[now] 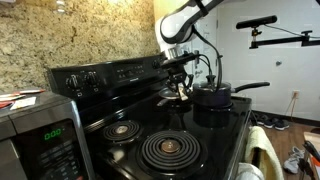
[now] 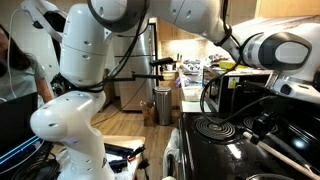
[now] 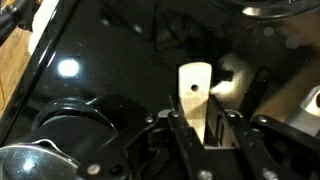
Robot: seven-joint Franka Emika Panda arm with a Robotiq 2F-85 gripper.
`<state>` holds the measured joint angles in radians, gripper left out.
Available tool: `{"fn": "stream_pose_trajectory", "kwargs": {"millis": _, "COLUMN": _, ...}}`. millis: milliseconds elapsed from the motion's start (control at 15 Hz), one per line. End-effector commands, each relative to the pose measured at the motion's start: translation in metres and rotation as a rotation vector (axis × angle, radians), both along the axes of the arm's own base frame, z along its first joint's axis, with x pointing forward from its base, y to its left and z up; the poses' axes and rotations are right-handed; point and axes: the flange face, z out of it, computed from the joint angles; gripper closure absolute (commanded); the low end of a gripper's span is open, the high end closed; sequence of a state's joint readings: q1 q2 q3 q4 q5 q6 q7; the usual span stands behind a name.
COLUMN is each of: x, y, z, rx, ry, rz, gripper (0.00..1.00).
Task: Move the wooden spoon to the stove then move the spoon to the pan
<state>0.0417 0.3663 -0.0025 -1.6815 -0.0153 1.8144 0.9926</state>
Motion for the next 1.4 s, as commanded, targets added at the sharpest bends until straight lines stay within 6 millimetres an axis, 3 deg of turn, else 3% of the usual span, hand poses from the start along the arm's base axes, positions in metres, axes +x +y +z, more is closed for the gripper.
{"fn": "stream_pose_trajectory", "kwargs": {"millis": 0, "x": 0.012, "y": 0.003, "z": 0.003, "rx": 0.044, "ry": 0.042, "rz": -0.041, "gripper": 0.93}}
{"fn": "stream_pose_trajectory", "kwargs": {"millis": 133, "x": 0.015, "y": 0.005, "z": 0.003, "rx": 0.066, "ry": 0.065, "rz": -0.051, "gripper": 0.93}}
{"fn": "stream_pose_trajectory", "kwargs": {"millis": 200, "x": 0.021, "y": -0.012, "z": 0.001, "rx": 0.068, "ry": 0.072, "rz": -0.058, "gripper": 0.93}}
{"fn": "stream_pose_trajectory", "kwargs": {"millis": 667, "x": 0.037, "y": -0.044, "z": 0.004, "rx": 0.114, "ry": 0.085, "rz": -0.118, "gripper": 0.93}}
{"fn": "stream_pose_trajectory", "kwargs": {"millis": 1000, "x": 0.049, "y": -0.041, "z": 0.005, "rx": 0.186, "ry": 0.074, "rz": -0.068, "gripper": 0.93}}
{"fn": "stream_pose_trajectory", "kwargs": {"millis": 1333, "x": 0.059, "y": -0.023, "z": 0.016, "rx": 0.211, "ry": 0.071, "rz": 0.040, "gripper": 0.93}}
